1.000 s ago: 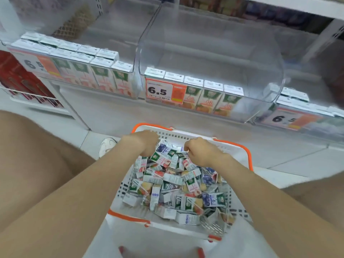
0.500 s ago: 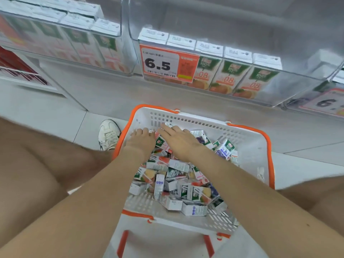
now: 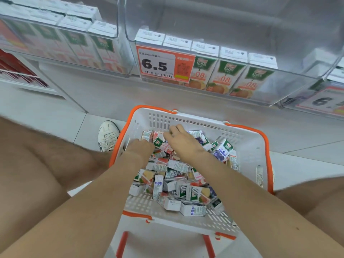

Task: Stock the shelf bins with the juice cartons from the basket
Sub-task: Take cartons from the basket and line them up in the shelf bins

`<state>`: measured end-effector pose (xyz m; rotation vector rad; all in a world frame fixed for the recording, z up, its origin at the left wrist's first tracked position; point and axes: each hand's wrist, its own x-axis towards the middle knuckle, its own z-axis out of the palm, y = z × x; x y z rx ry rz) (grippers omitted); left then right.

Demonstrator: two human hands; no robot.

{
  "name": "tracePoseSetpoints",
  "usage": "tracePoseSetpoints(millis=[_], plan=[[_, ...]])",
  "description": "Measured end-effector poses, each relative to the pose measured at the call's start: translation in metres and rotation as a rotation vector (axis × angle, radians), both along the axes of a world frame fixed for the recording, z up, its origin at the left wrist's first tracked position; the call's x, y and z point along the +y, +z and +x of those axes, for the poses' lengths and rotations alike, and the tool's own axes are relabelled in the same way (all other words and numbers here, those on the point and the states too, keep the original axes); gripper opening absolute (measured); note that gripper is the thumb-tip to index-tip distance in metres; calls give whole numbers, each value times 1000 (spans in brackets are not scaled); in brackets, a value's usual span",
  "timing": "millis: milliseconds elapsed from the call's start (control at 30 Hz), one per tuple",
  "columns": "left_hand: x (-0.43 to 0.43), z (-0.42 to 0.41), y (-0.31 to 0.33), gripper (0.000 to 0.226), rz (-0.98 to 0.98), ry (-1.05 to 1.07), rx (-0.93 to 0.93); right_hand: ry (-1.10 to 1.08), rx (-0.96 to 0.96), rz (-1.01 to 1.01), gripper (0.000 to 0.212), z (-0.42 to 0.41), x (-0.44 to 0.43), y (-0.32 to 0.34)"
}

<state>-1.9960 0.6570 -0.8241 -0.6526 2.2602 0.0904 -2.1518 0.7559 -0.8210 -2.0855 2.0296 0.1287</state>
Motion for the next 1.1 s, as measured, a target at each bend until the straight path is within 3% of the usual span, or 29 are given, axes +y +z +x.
tracePoseSetpoints(millis=[167,300,400,667,733,833,900,967,1033,1100], plan=[[0,-4,29,48,106,152,93,-381,-424,-22,28,-24,9,32],[-6,-18,72,55,284,314,332,-556,-662,-11,29,-33,24,69],[-10,-26,112,43,374,353,483,-567,-679,-29,39,-36,35,96],[-7,-18,212,37,559,360,704,-509,-659,-146,37,-29,63,184],[-3,-13,233,37,566,349,751,-553,-664,-235,26,-26,67,209],[1,-5,262,29,531,347,828,-723,-748,-528,16,-26,76,246],[4,-3,276,27,522,388,930,-875,-910,-751,22,-27,82,263],[9,-5,286,27,598,464,1074,-953,-1241,-824,30,-27,86,277],[14,-12,293,30,698,519,1182,-937,-1604,-706,42,-27,88,281],[21,-22,297,32,770,565,1246,-883,-1620,-536,44,-25,90,280]])
